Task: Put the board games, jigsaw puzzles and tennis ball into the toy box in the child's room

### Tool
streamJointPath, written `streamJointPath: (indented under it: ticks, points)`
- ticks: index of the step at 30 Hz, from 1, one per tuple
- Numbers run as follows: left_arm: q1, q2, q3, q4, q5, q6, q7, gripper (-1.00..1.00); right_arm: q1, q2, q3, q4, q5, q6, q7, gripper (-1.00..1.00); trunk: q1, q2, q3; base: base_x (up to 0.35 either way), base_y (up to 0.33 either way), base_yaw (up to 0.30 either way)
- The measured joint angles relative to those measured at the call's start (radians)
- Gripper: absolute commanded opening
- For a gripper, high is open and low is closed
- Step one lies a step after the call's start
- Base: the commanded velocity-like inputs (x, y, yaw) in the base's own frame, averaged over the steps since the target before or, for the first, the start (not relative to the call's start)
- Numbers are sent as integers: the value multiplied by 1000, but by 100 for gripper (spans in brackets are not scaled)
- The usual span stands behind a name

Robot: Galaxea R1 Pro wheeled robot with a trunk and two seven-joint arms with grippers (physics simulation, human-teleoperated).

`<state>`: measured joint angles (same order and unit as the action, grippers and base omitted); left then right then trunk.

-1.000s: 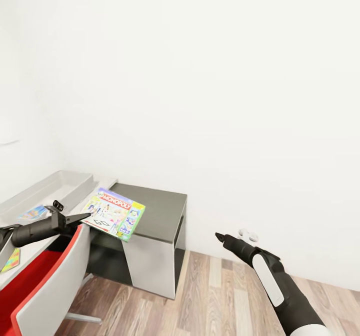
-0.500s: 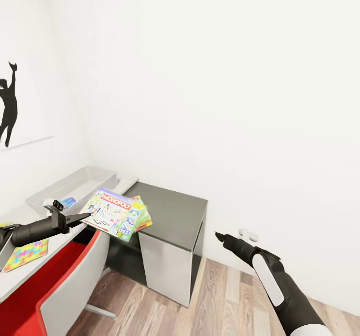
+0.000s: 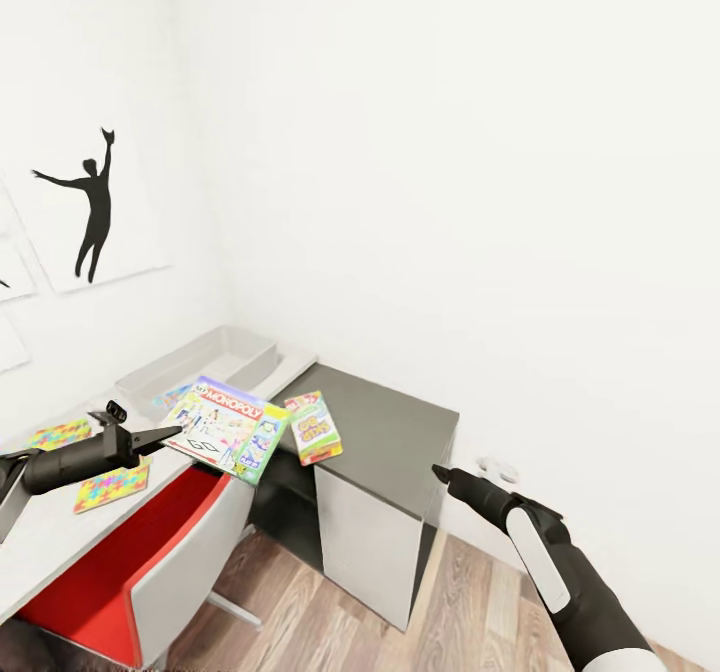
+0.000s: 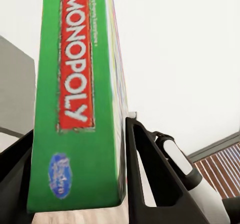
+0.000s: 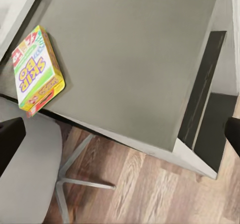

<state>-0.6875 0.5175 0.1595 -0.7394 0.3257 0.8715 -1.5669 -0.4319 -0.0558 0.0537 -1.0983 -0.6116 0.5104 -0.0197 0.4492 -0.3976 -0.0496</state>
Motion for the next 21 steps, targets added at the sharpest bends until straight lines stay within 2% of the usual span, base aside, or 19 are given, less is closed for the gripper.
streamJointPath:
  ticks: [9, 14, 21]
  points:
    - [0, 0, 0, 0, -1, -1, 0, -100, 5, -4, 6, -27, -1, 1, 0, 100, 0, 0, 0, 213, 0, 275]
    - [0, -1, 0, 0, 0, -1, 0, -100, 19, -7, 6, -93, -2, 4, 0, 100, 0, 0, 0, 204, 0, 69]
    - [0, 0, 0, 0, 0, -1, 0, -100, 23, -8, 6, -117, -1, 10, 0, 100, 0, 0, 0, 204, -65, 7]
